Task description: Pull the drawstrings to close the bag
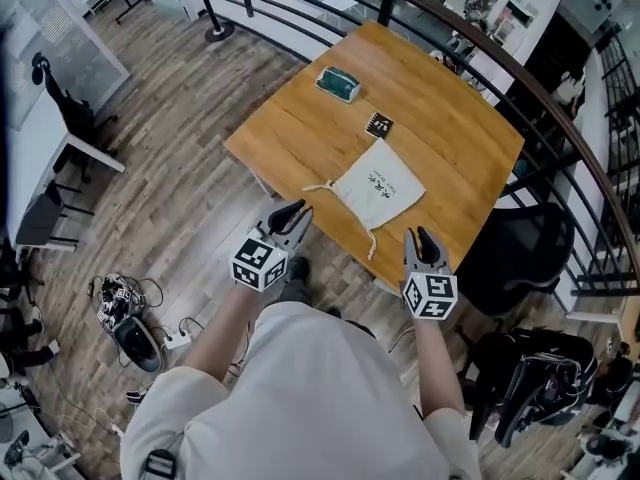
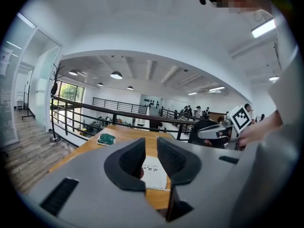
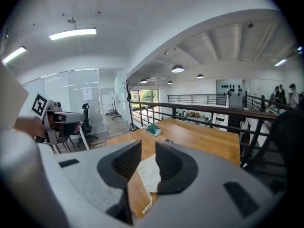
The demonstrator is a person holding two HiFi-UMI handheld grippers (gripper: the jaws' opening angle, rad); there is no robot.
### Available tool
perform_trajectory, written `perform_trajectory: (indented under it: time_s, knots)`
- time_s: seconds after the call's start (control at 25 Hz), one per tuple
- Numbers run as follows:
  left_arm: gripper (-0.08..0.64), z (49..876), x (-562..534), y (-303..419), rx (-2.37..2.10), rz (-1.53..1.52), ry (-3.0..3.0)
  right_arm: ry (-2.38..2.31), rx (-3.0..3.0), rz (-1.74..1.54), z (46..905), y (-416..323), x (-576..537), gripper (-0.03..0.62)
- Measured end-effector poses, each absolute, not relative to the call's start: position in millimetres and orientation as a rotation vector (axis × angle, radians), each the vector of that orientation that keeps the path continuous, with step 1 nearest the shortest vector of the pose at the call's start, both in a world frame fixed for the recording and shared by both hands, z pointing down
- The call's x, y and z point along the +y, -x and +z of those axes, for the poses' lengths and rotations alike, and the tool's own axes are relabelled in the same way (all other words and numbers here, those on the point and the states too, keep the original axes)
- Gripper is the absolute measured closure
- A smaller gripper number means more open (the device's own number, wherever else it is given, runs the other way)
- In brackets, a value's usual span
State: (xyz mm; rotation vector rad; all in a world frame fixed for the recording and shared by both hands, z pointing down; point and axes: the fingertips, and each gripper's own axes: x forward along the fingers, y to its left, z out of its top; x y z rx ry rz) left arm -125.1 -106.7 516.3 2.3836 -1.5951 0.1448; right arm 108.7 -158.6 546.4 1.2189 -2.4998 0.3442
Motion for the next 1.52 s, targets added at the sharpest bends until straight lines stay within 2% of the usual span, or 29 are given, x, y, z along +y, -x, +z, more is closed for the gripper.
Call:
perform_trajectory:
  time_s: [0.2,0.76,1.52]
  knots:
    - [0.515,531,-134,137,-1.490,0.173,-2.418,-1.273,-2.442,0.374,559,-95,-172,0.514]
    - [0.514,583,-189,164,-1.207,0.286,-2.485,-1.429,-2.254,0.473,596,-78,-194,0.514]
    - [0.499,705,-215,161,-0.977,0.491,-2.409,-1.373,-2.035,0.680,712,-89,-182,0.514]
